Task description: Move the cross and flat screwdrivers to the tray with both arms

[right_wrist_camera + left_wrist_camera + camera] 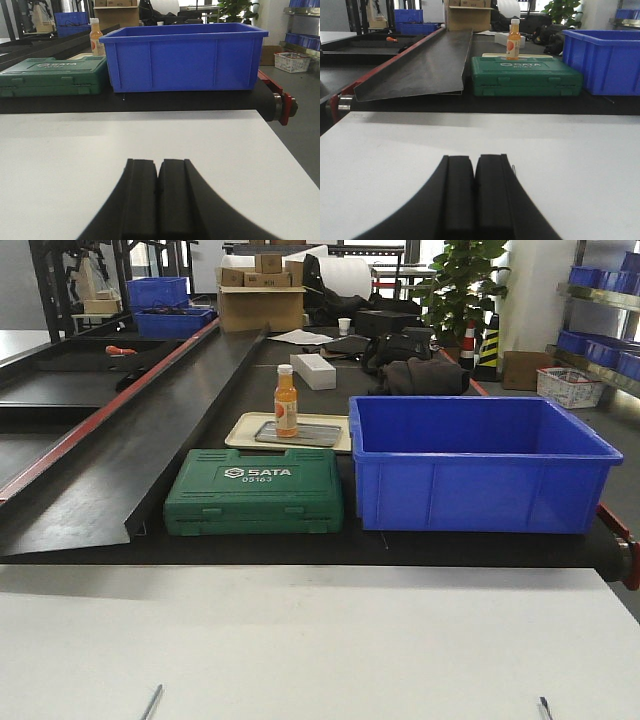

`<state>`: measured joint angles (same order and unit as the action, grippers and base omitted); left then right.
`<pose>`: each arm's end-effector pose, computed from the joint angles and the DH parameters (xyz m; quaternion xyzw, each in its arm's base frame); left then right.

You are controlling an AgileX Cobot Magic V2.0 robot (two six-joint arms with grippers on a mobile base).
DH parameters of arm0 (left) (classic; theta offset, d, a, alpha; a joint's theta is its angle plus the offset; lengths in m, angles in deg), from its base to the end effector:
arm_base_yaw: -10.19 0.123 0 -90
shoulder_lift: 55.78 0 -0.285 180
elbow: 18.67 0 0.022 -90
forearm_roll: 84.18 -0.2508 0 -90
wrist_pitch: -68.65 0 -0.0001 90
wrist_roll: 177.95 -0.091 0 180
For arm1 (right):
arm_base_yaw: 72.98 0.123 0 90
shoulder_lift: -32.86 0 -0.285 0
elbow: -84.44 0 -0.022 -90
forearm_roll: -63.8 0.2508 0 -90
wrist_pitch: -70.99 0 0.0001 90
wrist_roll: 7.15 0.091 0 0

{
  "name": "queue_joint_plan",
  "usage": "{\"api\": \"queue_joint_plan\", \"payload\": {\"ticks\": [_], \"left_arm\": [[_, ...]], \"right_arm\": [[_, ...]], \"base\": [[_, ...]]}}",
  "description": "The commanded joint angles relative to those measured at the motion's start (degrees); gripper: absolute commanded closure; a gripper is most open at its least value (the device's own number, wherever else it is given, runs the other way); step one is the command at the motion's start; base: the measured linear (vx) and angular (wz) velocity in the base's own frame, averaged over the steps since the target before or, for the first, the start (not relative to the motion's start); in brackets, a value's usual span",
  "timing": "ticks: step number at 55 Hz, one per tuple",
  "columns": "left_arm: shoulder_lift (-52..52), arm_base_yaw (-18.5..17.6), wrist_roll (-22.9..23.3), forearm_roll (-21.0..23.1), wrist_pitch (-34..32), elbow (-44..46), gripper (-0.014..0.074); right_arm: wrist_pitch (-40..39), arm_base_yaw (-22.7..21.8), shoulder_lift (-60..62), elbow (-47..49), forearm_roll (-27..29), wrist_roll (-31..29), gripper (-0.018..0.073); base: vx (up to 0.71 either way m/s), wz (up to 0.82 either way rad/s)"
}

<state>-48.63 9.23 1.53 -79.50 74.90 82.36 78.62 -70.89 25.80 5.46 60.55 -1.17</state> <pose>0.0568 -0.0018 0.1936 -0.0169 0.7213 -0.0340 0.6916 0.0566 0.0014 0.1914 0.0068 0.7293 0.0262 0.6837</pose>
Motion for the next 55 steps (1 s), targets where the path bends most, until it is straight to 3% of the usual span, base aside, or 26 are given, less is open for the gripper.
{"api": "queue_joint_plan", "payload": {"ticks": [1,44,55], "left_arm": [[-0.7,0.1,0.1,0.1,-7.1,1.8,0.0602],[-0.7,0.1,0.1,0.1,-7.9,1.8,0.0602],[-0.7,0.1,1.6,0.1,-12.2,2.3,0.0602]], "right_arm": [[-4.9,-0.4,0.2,-0.4,-0.4,-0.2,0.0567],[-5.4,-0.4,0.2,-0.4,-0.5,-0.2,0.0567],[-9.5,-0.4,0.2,-0.4,-0.5,-0.2,0.0567]], "base": [[0.0,0.0],[0.0,0.0],[0.0,0.0]]}}
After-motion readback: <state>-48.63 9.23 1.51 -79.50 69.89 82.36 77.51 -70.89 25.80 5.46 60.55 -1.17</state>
